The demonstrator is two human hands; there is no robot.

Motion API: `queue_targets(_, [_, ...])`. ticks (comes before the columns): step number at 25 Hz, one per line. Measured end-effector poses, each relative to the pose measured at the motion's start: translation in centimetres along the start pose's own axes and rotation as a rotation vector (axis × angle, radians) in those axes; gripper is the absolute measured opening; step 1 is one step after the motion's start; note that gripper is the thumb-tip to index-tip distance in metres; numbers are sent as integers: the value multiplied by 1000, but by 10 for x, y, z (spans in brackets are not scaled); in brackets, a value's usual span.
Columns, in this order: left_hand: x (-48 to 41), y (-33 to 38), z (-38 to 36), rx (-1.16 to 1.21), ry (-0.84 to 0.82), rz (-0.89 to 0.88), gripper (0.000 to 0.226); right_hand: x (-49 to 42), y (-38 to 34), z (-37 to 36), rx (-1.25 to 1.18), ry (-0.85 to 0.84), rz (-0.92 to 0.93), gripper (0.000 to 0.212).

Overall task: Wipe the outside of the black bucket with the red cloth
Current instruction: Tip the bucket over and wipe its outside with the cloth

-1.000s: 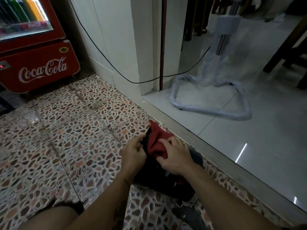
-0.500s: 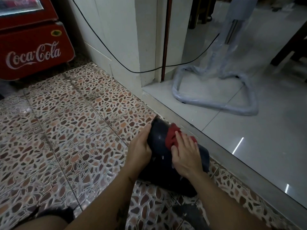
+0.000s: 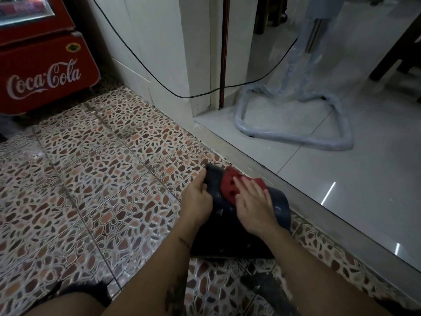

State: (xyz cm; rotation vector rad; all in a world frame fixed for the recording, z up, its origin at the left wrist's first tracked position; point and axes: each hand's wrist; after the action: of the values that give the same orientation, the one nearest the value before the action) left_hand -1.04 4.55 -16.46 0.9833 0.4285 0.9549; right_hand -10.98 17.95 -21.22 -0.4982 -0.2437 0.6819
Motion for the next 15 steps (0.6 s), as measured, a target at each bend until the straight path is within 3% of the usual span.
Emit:
queue_targets(5, [5,6,0,80,-47,67,50,-8,30,23,93,-50,-331,59])
queue_targets(10, [-5,7,7,11,-16,133,52,16,-17,-5,-179,-27,20,62])
queue_targets(12, [-6,7,7,-32,-12,110,51,43,0,-7,-170,87,13,60])
queue_targets(15, [1,7,5,0,48,59,44,58,36,2,-82,191,-178,56])
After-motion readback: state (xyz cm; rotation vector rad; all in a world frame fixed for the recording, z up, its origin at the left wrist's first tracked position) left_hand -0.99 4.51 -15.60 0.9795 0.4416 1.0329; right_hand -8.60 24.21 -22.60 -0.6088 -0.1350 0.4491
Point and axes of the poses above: each hand's wrist, its own x-axis away from the middle knuckle, its own z-axis out of the back of the hand, y = z × x, and after that the axes turned 6 degrees about y, right-handed
